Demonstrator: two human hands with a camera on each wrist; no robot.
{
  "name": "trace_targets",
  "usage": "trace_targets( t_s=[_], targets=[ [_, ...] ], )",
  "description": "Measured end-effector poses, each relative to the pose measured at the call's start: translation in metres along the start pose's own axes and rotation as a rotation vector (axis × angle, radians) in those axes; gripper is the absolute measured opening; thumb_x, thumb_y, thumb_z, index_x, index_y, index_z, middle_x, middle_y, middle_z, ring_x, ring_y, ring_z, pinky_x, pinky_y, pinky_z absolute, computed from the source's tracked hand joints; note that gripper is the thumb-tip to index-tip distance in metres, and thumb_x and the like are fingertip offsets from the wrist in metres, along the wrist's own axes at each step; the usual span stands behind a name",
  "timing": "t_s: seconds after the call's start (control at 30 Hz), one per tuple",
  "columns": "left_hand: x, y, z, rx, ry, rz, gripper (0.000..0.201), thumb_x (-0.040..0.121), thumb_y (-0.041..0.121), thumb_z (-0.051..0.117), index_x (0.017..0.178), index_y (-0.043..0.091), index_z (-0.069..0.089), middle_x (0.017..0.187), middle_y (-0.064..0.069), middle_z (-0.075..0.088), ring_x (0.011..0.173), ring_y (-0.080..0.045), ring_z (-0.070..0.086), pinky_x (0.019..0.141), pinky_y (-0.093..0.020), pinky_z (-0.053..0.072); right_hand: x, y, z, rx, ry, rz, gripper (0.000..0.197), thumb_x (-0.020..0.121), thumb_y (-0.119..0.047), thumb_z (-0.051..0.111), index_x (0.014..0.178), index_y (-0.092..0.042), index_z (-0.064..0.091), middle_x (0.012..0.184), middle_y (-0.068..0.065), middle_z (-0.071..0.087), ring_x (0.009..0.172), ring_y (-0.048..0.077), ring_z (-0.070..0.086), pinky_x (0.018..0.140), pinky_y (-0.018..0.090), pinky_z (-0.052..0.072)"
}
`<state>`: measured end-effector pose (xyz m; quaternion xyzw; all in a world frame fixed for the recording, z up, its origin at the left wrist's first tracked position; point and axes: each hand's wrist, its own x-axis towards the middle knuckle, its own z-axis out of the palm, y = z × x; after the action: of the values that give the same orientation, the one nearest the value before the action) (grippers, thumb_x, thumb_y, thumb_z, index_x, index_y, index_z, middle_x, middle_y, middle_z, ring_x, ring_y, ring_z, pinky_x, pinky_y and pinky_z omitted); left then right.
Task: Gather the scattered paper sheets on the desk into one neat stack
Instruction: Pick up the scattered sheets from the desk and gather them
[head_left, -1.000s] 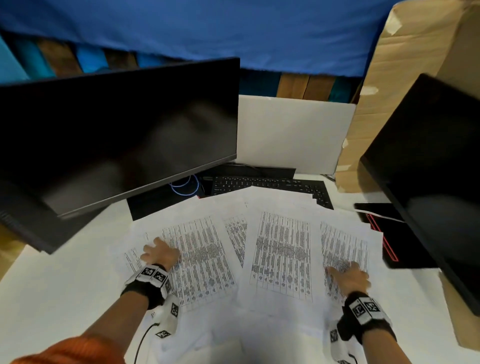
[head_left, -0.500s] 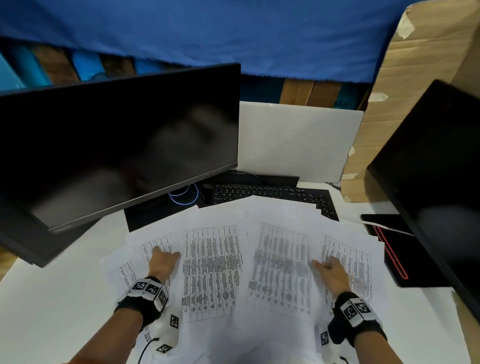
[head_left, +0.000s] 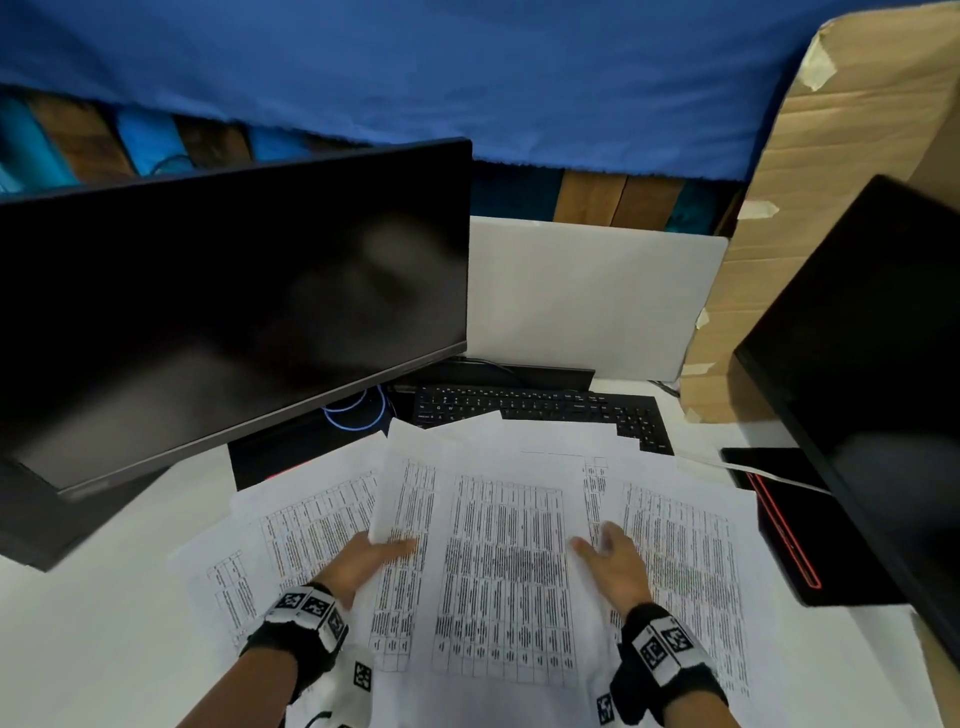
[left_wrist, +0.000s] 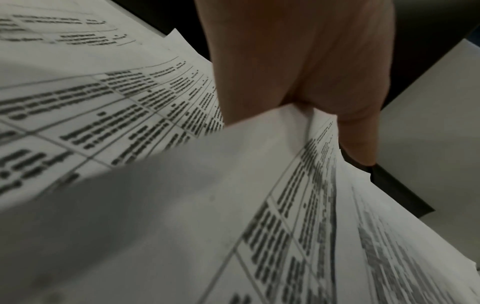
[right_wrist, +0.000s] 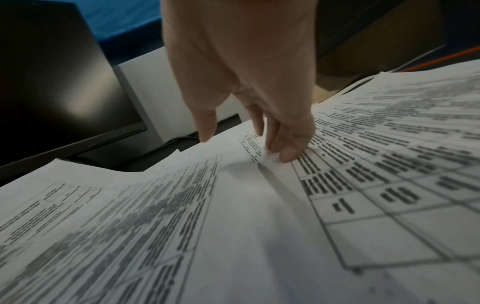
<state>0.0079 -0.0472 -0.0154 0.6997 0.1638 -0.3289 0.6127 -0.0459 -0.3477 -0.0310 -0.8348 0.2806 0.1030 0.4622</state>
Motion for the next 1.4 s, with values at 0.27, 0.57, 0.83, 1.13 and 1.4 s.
trace_targets(
  t_s=[0.27,0.57,0.83,1.13,1.4],
  targets=[
    [0.004,-0.009,0.035,0.057,-0.062,0.017,0.123,0.05,0.047,0.085,0.143,0.006,0.016,0.151,-0.013,0.024,0.136,-0.031,0.032,0.114,-0.047,0.025,-0.011,-0.017,0.03,0.131,-0.272,-0.039,0.094,0.077,-0.06,0.056,0.148,-0.018,0.011,0.157,0.003,0.015,0.143,0.022,0.019,0.117,0.04,0.018],
    [-0.014,0.017,0.015,0.169,-0.015,0.318,0.019,0.081,0.012,0.064,0.098,0.018,0.059,0.095,0.003,0.066,0.091,-0.012,0.063,0.099,-0.041,0.045,-0.018,-0.022,0.006,0.167,-0.106,-0.029,0.075,0.084,-0.037,0.061,0.144,-0.009,0.025,0.146,0.011,0.038,0.132,0.025,0.039,0.107,0.034,0.032],
    [-0.054,0.077,0.005,0.046,-0.052,0.518,0.079,0.051,0.052,0.08,0.118,0.019,0.055,0.111,0.006,0.068,0.102,-0.01,0.064,0.1,-0.039,0.045,-0.055,-0.097,-0.027,0.401,-0.142,-0.284,0.015,0.085,-0.013,0.062,0.097,-0.02,0.065,0.103,0.003,0.072,0.083,0.003,0.069,0.073,0.014,0.055],
    [-0.084,0.097,0.007,-0.093,-0.104,0.712,0.063,0.035,0.06,0.081,0.092,0.036,0.068,0.093,0.008,0.074,0.09,-0.009,0.068,0.082,-0.032,0.054,-0.091,-0.136,-0.045,0.428,-0.05,-0.325,0.021,0.079,-0.013,0.069,0.085,-0.009,0.05,0.083,-0.011,0.053,0.079,0.002,0.051,0.085,0.015,0.045],
    [-0.054,0.044,0.009,0.136,0.112,0.537,0.055,0.082,0.04,0.057,0.13,0.016,0.043,0.121,-0.004,0.058,0.116,-0.023,0.054,0.101,-0.045,0.043,-0.062,-0.074,-0.053,0.234,0.0,-0.204,0.046,0.089,-0.032,0.055,0.131,-0.015,0.045,0.131,0.003,0.051,0.125,0.021,0.046,0.103,0.033,0.035]
  ],
)
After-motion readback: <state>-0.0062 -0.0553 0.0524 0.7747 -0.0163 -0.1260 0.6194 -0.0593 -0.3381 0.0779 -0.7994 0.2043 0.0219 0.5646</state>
